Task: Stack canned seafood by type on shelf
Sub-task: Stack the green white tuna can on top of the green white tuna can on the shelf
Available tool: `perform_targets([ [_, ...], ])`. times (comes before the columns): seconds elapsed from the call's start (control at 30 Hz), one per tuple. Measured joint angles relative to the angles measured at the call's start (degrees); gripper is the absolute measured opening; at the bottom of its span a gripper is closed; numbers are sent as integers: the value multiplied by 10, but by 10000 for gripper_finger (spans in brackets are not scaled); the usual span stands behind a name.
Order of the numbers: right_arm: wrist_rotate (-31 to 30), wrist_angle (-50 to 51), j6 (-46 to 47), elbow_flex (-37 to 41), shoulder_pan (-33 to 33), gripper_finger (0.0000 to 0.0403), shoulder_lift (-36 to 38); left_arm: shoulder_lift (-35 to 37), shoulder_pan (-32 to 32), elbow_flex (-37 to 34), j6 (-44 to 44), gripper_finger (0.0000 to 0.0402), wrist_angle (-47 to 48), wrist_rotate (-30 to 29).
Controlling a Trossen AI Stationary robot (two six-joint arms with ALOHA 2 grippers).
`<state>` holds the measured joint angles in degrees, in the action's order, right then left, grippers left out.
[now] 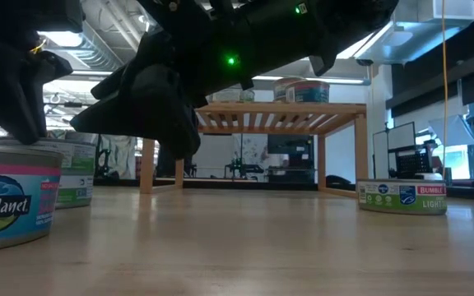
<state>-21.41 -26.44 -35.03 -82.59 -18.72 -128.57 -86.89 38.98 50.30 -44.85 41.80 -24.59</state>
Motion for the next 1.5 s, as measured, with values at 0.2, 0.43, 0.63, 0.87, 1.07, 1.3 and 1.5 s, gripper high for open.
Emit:
perform_targets([
  [0.2,0,0,0,0,2,287,0,0,0,0,2,4,-4,1],
  [0.43,-14,6,0,0,14,287,0,-1,0,-1,0,5,-5,1],
  [0.63,-16,12,0,0,20,287,0,-1,0,-1,2,9,-5,2],
  [0.87,-15,13,1,0,20,287,0,-1,0,-1,1,47,-9,6],
  [1.07,-15,10,0,0,20,287,0,-1,0,-1,1,79,-11,8],
  [1.3,-15,9,0,0,20,287,0,-1,0,-1,3,63,-3,-1],
  [1.5,-15,9,0,0,20,287,0,-1,0,-1,17,30,-1,-4],
])
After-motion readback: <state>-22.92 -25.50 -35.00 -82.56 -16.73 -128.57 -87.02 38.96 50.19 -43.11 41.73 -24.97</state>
